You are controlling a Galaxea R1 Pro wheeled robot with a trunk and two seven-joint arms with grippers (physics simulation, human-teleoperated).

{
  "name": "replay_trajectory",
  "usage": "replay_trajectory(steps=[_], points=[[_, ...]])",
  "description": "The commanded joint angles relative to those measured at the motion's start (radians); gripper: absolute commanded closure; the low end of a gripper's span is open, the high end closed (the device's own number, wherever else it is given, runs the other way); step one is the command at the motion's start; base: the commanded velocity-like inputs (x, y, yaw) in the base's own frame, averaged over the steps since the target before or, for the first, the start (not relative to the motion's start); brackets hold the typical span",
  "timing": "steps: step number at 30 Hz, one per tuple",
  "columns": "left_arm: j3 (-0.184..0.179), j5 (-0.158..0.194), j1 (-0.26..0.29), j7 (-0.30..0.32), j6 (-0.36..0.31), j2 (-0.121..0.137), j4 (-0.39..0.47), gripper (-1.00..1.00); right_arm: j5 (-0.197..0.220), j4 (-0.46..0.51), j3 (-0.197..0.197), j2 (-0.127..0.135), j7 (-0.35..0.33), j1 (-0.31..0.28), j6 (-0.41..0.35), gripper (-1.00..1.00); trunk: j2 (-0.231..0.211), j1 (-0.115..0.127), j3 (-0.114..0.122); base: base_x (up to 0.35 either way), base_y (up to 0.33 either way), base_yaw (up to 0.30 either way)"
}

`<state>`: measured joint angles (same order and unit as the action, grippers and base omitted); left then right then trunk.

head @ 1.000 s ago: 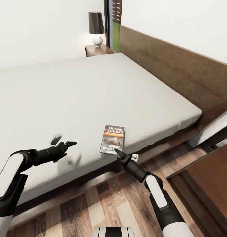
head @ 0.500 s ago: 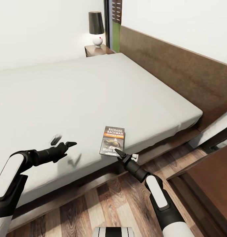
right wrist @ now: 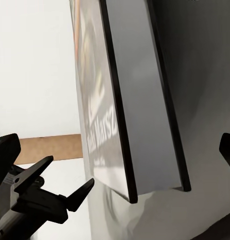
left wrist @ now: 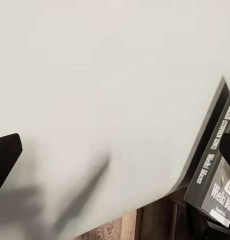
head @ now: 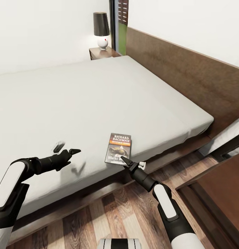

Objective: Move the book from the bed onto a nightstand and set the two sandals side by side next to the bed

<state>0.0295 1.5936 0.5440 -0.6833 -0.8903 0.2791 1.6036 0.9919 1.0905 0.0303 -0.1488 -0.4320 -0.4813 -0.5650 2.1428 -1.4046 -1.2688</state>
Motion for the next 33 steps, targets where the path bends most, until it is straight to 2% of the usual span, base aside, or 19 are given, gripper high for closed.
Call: replay_trajectory(steps=[1,4,5,18,24,33], points=[[0.001,0.007,0.001,-0.01,-0.003,0.0,0.001,-1.0,0.005,0.0,-0.001,0.0,0.0,0.0,-0.006,-1.0,0.0,0.0,-0.001,0.017,0.0,0.0],[0.0,0.008,0.001,-0.01,-0.003,0.0,0.0,-1.0,0.005,0.0,-0.001,-0.001,0.001,0.0,-0.006,-1.0,0.0,0.0,-0.001,0.011,0.0,0.0],[0.0,0.008,0.001,-0.01,-0.003,0.0,0.0,-1.0,0.005,0.0,-0.001,-0.001,0.001,0.0,-0.005,1.0,0.0,0.0,-0.001,0.007,0.0,0.0],[-0.001,0.012,0.001,-0.01,-0.004,0.0,0.001,-1.0,0.005,0.011,0.0,0.001,-0.004,0.001,-0.001,1.0,0.0,0.0,-0.001,0.002,0.0,0.0],[0.001,0.016,0.001,-0.008,-0.003,0.0,0.001,-1.0,0.005,0.043,0.007,0.001,-0.051,0.003,0.042,1.0,0.0,0.0,-0.001,0.0,0.0,0.0],[0.002,0.016,0.002,-0.012,-0.005,0.0,0.001,-1.0,0.004,0.053,0.008,0.002,-0.069,0.004,0.056,1.0,-0.063,0.035,0.028,0.0,0.0,0.0]])
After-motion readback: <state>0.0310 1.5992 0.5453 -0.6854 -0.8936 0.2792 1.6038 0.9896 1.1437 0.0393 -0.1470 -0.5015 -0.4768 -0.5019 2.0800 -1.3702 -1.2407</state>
